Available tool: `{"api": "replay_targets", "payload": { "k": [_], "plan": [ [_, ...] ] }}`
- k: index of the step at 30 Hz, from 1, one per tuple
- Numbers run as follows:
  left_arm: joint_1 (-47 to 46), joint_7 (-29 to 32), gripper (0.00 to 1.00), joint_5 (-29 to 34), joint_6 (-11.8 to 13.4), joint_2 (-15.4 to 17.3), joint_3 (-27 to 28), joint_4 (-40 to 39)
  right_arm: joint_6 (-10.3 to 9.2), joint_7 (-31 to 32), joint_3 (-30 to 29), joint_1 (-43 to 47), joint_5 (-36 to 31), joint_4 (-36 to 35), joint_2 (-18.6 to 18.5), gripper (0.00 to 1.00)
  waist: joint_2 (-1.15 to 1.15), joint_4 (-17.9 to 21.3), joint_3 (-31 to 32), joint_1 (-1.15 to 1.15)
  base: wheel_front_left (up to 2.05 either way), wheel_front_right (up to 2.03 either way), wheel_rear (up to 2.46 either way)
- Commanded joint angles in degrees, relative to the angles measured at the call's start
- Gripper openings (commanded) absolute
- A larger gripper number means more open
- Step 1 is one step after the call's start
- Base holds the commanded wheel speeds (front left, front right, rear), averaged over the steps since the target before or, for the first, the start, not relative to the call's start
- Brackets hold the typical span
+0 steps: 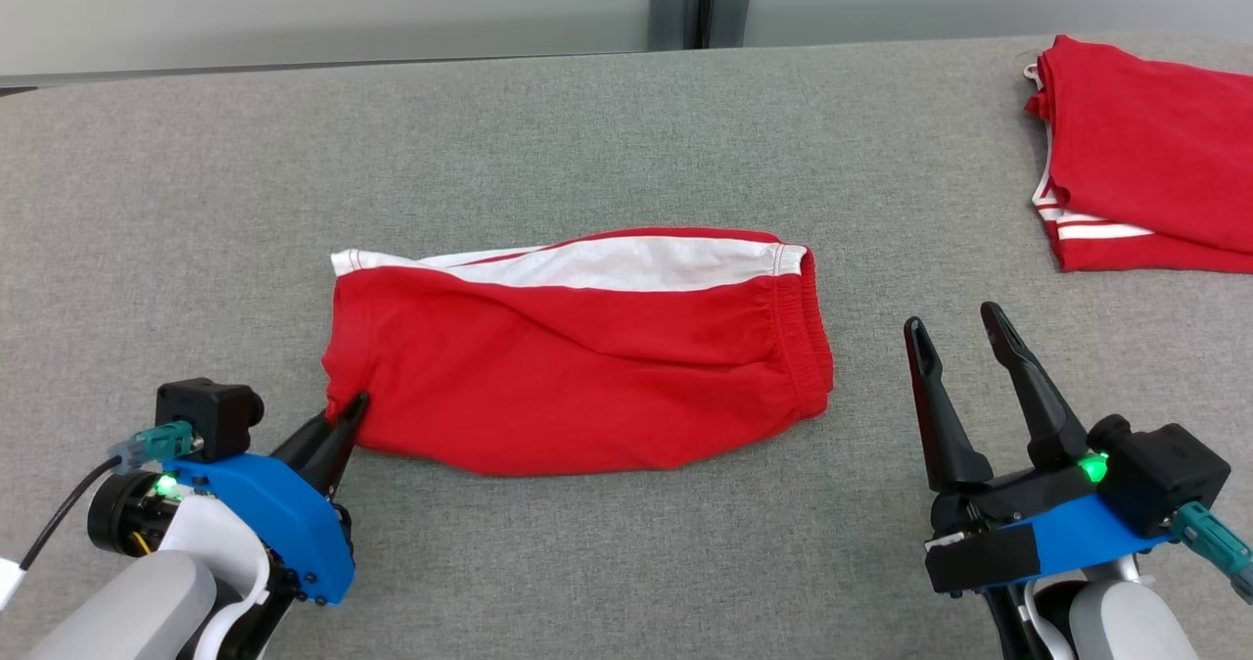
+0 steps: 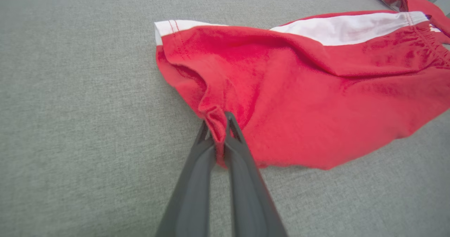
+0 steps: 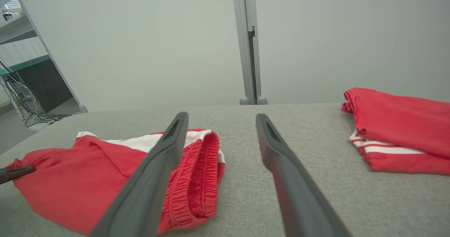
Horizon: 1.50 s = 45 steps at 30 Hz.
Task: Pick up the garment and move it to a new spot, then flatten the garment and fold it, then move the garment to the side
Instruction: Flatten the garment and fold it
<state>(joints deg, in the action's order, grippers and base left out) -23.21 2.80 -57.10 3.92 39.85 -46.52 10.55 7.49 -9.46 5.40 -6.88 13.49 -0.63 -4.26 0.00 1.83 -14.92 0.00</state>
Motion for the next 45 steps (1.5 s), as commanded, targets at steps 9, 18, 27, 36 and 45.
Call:
{"api": "replay_targets", "payload": {
  "k": [9,18,27,36,45],
  "plan": [
    [-0.53,-9.27,1.0,4.57,3.2,-2.02,1.82,3.81,0.01,0.0,-0.6,-0.78,-0.08,0.62,-0.53,1.0,0.0,-0.24,1.21,0.0,0.0,0.0,0.0],
    [0.32,-17.66,1.0,9.75,6.83,-5.52,4.89,5.62,0.01,-0.05,-1.09,-0.77,0.07,2.0,-0.44,1.0,0.0,-1.83,3.36,0.0,0.0,0.0,0.0],
    [4.76,-18.01,1.0,18.63,6.76,-10.42,14.97,1.95,0.01,-0.15,-1.98,0.26,0.34,3.28,-0.56,1.0,0.0,-3.57,5.84,0.0,0.0,0.0,0.0],
    [13.2,-18.03,1.0,29.22,4.06,-16.76,26.82,-1.85,0.01,-0.64,-3.79,2.28,-0.54,4.43,-0.16,1.0,0.0,-4.62,8.77,0.0,0.0,0.0,0.0],
    [20.78,-18.04,1.0,36.8,0.91,-22.79,34.66,-4.0,0.01,-0.53,-6.16,5.18,-1.72,4.64,0.55,1.0,0.0,-5.06,11.02,0.0,0.0,0.0,0.0]
  ]
}}
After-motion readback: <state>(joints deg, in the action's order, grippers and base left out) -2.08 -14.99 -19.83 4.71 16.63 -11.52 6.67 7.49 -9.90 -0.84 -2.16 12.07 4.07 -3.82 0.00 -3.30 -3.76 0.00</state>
